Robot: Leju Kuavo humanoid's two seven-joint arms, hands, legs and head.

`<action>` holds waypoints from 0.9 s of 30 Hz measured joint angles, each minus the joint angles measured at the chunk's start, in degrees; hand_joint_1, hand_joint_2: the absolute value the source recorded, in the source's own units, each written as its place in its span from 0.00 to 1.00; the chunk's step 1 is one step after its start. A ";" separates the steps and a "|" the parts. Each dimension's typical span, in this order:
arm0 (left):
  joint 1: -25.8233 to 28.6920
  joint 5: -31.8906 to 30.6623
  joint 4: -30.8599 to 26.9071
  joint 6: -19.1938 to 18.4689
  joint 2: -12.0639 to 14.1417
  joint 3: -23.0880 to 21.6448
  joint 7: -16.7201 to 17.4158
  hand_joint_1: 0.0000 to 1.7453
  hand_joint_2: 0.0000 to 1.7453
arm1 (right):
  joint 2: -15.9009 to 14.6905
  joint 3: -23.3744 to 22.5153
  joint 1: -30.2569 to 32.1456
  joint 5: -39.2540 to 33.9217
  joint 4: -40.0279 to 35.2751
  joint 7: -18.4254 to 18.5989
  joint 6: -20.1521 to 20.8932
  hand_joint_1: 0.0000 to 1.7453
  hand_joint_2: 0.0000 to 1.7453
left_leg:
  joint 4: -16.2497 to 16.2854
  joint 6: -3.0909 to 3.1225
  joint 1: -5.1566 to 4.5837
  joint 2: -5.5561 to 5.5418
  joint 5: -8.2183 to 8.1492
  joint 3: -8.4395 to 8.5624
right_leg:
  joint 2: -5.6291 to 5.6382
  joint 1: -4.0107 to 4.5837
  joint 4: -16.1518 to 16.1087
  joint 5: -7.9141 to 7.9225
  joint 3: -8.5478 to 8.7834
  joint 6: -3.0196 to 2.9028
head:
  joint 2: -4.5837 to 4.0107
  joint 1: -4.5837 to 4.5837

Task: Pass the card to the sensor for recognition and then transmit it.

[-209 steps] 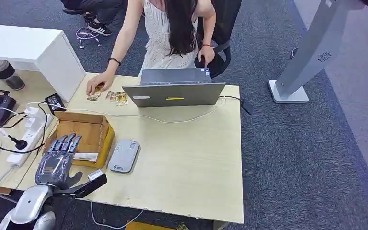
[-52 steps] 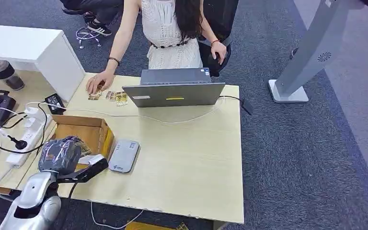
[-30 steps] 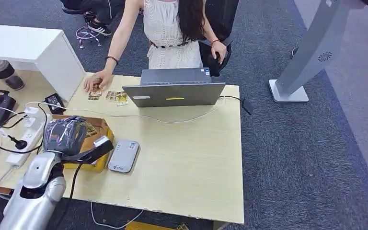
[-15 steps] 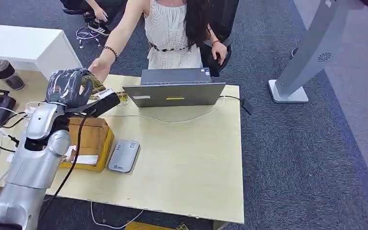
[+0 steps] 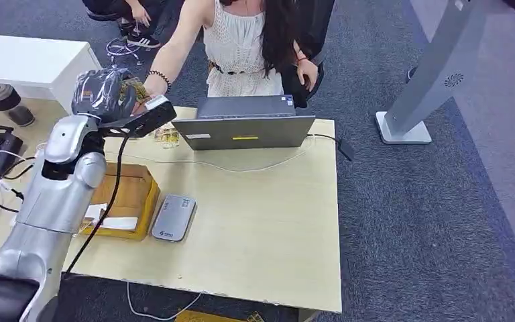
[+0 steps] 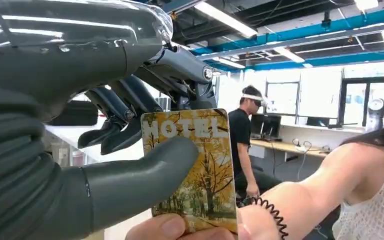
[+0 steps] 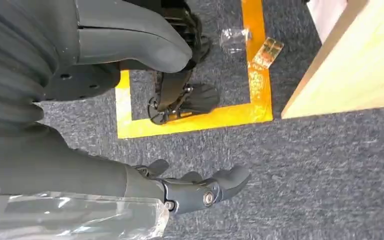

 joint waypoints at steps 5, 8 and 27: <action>-0.95 -0.09 1.59 0.07 -0.54 -0.24 0.22 1.00 1.00 | 0.02 0.24 -0.04 0.04 0.02 0.24 -0.11 0.00 1.00 | 0.01 0.00 0.00 0.01 0.00 0.00 | 0.01 0.00 0.00 0.01 -0.01 -0.01 | 0.00 -0.02; -1.14 -0.09 2.14 0.07 -0.72 -0.30 0.22 1.00 1.00 | 0.02 0.31 -0.06 0.04 0.02 0.31 -0.11 0.00 1.00 | 0.01 0.00 0.00 0.02 0.00 -0.02 | 0.01 0.00 0.00 0.01 -0.02 -0.01 | 0.00 -0.02; -1.45 -0.26 3.78 0.61 -0.94 -1.03 0.28 0.00 1.00 | 0.02 0.72 -0.03 0.09 0.15 0.83 -0.22 0.00 1.00 | 0.00 0.00 0.00 0.04 -0.01 -0.04 | 0.06 0.00 0.00 0.01 -0.04 -0.01 | 0.00 0.00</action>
